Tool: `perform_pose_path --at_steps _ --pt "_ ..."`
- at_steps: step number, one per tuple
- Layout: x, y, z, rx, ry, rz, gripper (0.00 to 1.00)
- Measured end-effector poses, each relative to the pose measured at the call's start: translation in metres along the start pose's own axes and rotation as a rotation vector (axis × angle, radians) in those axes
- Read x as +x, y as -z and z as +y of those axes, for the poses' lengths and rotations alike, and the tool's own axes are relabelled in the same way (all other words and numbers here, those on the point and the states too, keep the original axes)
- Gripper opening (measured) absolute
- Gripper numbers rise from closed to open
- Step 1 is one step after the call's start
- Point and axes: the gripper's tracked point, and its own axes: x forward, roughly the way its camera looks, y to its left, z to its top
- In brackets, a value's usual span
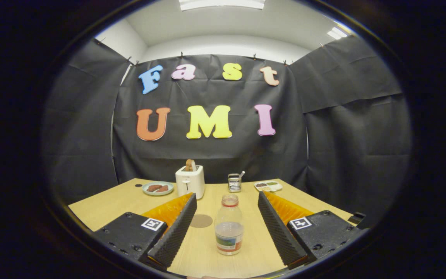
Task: Take the bottle from table, then pour the juice into the cup, finally place the bottle on the coaster
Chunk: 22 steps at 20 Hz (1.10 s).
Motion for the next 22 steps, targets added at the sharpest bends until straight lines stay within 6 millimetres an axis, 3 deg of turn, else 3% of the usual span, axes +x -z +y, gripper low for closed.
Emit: perform_pose_path --at_steps 6,12,22 --pt "0.02 0.045 -0.005 -0.04 0.024 0.05 1.0" --pt "0.038 0.075 0.002 -0.083 0.034 0.068 1.0" --pt "0.061 0.105 0.001 -0.099 0.04 0.064 1.0"
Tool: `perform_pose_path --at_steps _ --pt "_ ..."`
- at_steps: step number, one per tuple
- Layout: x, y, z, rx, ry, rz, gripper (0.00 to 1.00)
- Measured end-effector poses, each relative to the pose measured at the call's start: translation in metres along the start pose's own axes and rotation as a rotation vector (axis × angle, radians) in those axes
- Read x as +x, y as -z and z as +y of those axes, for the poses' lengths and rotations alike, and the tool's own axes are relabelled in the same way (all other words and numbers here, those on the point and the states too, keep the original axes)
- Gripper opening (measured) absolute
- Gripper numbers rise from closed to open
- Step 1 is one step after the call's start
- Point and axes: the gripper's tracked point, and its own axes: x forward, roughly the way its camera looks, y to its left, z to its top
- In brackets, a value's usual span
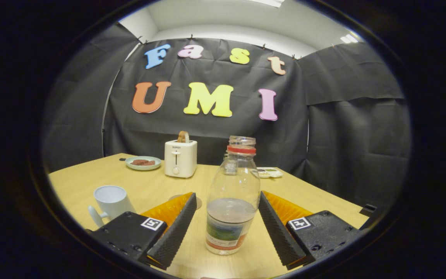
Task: Take the bottle from table, then pour the juice into the cup, finally place the bottle on the coaster
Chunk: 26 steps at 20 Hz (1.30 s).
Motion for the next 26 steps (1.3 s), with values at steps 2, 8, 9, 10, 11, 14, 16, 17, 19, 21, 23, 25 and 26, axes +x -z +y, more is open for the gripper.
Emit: perform_pose_path --at_steps 2,8,9,10,11,14,16,17,19,21,23,25,26 --pt "0.006 0.006 -0.001 0.001 0.002 0.014 1.0" --pt "0.015 0.013 -0.003 0.021 0.017 0.041 0.99" --pt "0.015 0.009 -0.003 0.012 0.021 0.028 0.98" --pt "0.016 0.01 -0.002 0.004 0.02 0.022 0.97" --pt "0.018 0.011 -0.001 -0.001 0.025 0.021 0.94" --pt "0.021 0.012 -0.004 0.041 0.028 0.028 0.84" --pt "0.021 0.014 -0.006 0.034 0.033 0.041 0.81" --pt "0.018 0.013 -0.006 0.041 0.029 0.05 0.81" --pt "0.01 0.002 -0.001 0.051 0.005 0.048 0.81" --pt "0.002 -0.013 0.001 0.047 -0.015 0.036 0.8" --pt "-0.002 -0.02 0.001 -0.022 -0.031 0.048 0.8" --pt "-0.008 -0.038 -0.013 -0.118 0.018 0.016 0.8" --pt "-0.011 -0.048 -0.016 -0.148 0.032 -0.01 0.8"
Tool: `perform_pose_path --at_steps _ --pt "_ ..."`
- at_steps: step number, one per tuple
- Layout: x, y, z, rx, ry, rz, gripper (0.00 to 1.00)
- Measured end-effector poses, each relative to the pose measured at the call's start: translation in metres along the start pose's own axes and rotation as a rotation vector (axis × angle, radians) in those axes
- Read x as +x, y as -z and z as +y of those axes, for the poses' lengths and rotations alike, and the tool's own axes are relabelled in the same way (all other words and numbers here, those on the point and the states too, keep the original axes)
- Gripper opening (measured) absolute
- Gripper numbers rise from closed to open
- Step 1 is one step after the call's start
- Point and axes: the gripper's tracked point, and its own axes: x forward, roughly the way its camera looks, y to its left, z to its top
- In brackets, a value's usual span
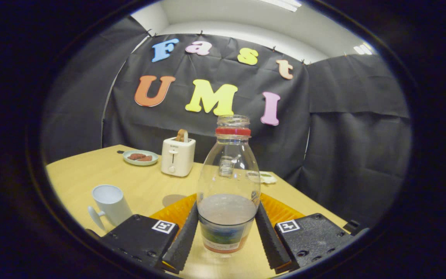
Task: Take the bottle from table, then pour the juice into the cup, finally place the bottle on the coaster
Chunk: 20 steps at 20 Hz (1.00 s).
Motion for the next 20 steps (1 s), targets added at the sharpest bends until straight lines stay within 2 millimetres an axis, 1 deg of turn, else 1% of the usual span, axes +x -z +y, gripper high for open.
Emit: perform_pose_path --at_steps 2,4,8,11,14,15,18,20 --pt "-0.007 -0.01 -0.003 -0.077 0.016 -0.022 0.8" --pt "-0.009 -0.013 0.002 -0.15 0.006 -0.009 0.8" --pt "-0.008 -0.019 -0.002 -0.241 0.009 0.024 0.81" --pt "-0.006 -0.026 -0.004 -0.377 0.035 0.013 0.81" --pt "-0.002 -0.032 -0.002 -0.539 0.06 0.002 0.81" --pt "0.0 -0.031 -0.002 -0.579 0.071 0.016 0.8" --pt "0.004 -0.023 0.004 -0.651 0.065 0.053 0.81" --pt "0.004 -0.021 0.008 -0.715 0.07 0.058 0.81"
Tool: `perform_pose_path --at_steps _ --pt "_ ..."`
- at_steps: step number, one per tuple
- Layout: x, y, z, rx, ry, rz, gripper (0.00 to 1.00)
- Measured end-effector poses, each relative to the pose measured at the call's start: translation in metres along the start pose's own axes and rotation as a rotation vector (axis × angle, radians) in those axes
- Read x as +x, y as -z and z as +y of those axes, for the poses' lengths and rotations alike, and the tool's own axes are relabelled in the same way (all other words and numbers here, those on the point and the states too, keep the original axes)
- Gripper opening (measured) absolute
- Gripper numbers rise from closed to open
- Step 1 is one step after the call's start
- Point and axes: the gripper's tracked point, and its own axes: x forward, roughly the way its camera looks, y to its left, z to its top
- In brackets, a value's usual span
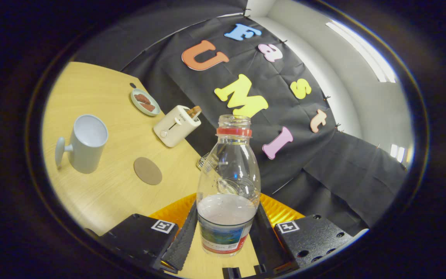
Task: Take the bottle from table, then pour the juice into the cup, finally place the bottle on the coaster
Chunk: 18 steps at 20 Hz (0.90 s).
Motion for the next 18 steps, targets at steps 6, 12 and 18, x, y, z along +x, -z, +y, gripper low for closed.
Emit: perform_pose_path --at_steps 6,12,18 --pt "0.003 -0.009 0.011 -0.189 0.022 0.001 0.81" --pt "0.01 -0.023 0.029 -0.349 -0.007 -0.013 0.81" --pt "0.009 -0.042 0.047 -0.544 -0.013 -0.071 0.8"
